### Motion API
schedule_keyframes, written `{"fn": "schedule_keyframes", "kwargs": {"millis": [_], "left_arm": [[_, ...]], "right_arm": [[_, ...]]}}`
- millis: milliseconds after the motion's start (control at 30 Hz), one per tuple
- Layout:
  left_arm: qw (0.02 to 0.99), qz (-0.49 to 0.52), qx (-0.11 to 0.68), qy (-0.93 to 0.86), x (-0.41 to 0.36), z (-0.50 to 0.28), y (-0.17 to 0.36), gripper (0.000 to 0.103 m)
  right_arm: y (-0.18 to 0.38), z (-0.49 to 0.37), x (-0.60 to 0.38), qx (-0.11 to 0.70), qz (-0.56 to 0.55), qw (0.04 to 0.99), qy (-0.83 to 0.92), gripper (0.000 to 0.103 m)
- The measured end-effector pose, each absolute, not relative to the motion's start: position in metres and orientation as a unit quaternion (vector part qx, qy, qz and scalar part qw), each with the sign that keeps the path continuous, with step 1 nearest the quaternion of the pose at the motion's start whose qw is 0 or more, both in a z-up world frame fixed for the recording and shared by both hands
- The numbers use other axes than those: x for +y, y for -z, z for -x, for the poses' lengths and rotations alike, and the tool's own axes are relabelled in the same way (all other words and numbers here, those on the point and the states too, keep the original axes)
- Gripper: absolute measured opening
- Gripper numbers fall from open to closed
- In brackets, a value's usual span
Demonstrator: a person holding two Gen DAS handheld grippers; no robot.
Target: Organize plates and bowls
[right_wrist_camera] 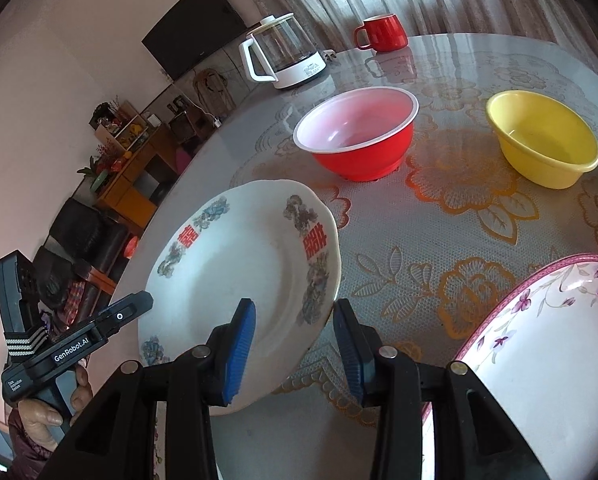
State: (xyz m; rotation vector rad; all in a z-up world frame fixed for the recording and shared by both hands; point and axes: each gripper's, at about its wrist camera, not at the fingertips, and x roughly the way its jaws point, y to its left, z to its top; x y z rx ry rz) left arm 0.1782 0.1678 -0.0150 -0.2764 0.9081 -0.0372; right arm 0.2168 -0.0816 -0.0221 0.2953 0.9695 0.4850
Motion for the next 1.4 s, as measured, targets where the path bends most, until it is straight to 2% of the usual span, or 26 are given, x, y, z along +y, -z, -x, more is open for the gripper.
{"fn": "schedule_keyframes", "kwargs": {"millis": [367,500,667,767,1133,1200,1400], "left_arm": [[0.883,0.134,0.449,0.044,0.164,-0.205,0.02,0.045],[0.882,0.122,0.453,0.053,0.157,-0.214,0.02,0.036],[0.883,0.122,0.451,0.047,0.159,-0.212,0.02,0.032],[0.881,0.119,0.454,0.059,0.162,-0.206,0.019,0.032],[0.87,0.111,0.475,0.065,0.155,-0.219,0.027,0.033],[0.874,0.113,0.469,0.066,0.155,-0.212,0.026,0.03],[0.879,0.115,0.457,0.072,0.156,-0.2,0.022,0.03]], "right_arm": [[0.031,-0.231,-0.071,0.471,-0.131,0.842,-0.226,0.043],[0.035,-0.237,-0.065,0.475,-0.129,0.842,-0.221,0.043],[0.041,-0.241,-0.057,0.481,-0.121,0.839,-0.222,0.043],[0.042,-0.241,-0.054,0.48,-0.114,0.84,-0.227,0.046],[0.045,-0.242,-0.05,0.476,-0.102,0.844,-0.226,0.046],[0.045,-0.241,-0.049,0.476,-0.103,0.844,-0.224,0.046],[0.042,-0.237,-0.049,0.481,-0.106,0.843,-0.216,0.046]]}}
